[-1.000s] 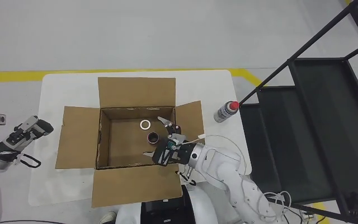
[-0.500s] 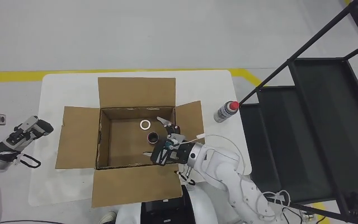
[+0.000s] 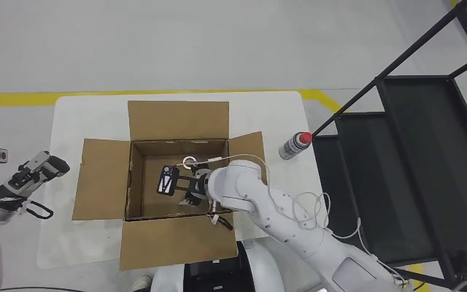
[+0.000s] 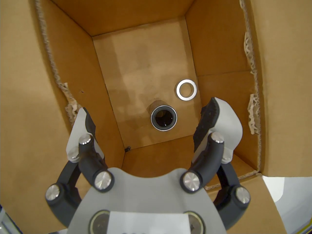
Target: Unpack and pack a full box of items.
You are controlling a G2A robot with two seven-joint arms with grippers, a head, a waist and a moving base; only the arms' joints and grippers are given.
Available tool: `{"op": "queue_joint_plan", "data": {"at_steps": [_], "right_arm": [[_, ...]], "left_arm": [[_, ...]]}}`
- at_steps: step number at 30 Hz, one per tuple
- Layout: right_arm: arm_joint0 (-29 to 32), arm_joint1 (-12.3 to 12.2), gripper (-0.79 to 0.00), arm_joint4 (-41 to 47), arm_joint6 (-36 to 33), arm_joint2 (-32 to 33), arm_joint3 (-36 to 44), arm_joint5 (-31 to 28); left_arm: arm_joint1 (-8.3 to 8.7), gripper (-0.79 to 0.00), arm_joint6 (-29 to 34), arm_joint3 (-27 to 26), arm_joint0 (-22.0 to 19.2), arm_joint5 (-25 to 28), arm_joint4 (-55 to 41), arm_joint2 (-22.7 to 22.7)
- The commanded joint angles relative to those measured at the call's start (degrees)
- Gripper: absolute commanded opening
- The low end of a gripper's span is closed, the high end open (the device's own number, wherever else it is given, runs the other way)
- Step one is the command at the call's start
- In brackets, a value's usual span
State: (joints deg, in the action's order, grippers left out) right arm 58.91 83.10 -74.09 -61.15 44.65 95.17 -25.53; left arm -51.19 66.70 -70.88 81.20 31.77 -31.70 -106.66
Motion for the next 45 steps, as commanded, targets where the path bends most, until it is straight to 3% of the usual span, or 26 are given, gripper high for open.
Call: {"op": "queue_joint_plan", "data": {"at_steps": [1, 12, 20, 24, 27, 29, 30, 37, 45], "right_arm": [[-1.2, 0.4, 0.000, 0.3, -0.7, -0.7, -2.6, 1.6], [-5.2, 2.2, 0.000, -5.8, -2.3, -6.0, -12.4, 7.8], [-7.9, 4.0, 0.000, -2.6, -1.1, -7.4, -19.8, 10.0], [-9.2, 4.8, -0.148, -2.5, -1.1, -8.6, -22.8, 10.2], [-9.8, 5.4, -0.394, -2.2, -0.7, -9.2, -24.3, 10.0], [-10.1, 5.6, -0.613, -2.1, -0.5, -9.4, -25.1, 10.0], [-10.2, 5.7, -0.785, -2.2, -0.6, -9.5, -25.5, 9.9], [-10.4, 5.9, -0.785, -4.1, -3.0, -9.5, -23.9, 10.4], [-5.7, 3.6, -0.785, -9.3, -8.4, -5.7, -6.3, 8.9]], "left_arm": [[0.00, 0.000, 0.0, 0.0, 0.0, 0.0, 0.0, 0.0], [0.00, 0.000, 0.0, 0.0, 0.0, 0.0, 0.0, 0.0], [0.00, 0.000, 0.0, 0.0, 0.0, 0.0, 0.0, 0.0], [0.00, 0.000, 0.0, 0.0, 0.0, 0.0, 0.0, 0.0], [0.00, 0.000, 0.0, 0.0, 0.0, 0.0, 0.0, 0.0], [0.00, 0.000, 0.0, 0.0, 0.0, 0.0, 0.0, 0.0], [0.00, 0.000, 0.0, 0.0, 0.0, 0.0, 0.0, 0.0], [0.00, 0.000, 0.0, 0.0, 0.0, 0.0, 0.0, 0.0], [0.00, 0.000, 0.0, 0.0, 0.0, 0.0, 0.0, 0.0]]}}
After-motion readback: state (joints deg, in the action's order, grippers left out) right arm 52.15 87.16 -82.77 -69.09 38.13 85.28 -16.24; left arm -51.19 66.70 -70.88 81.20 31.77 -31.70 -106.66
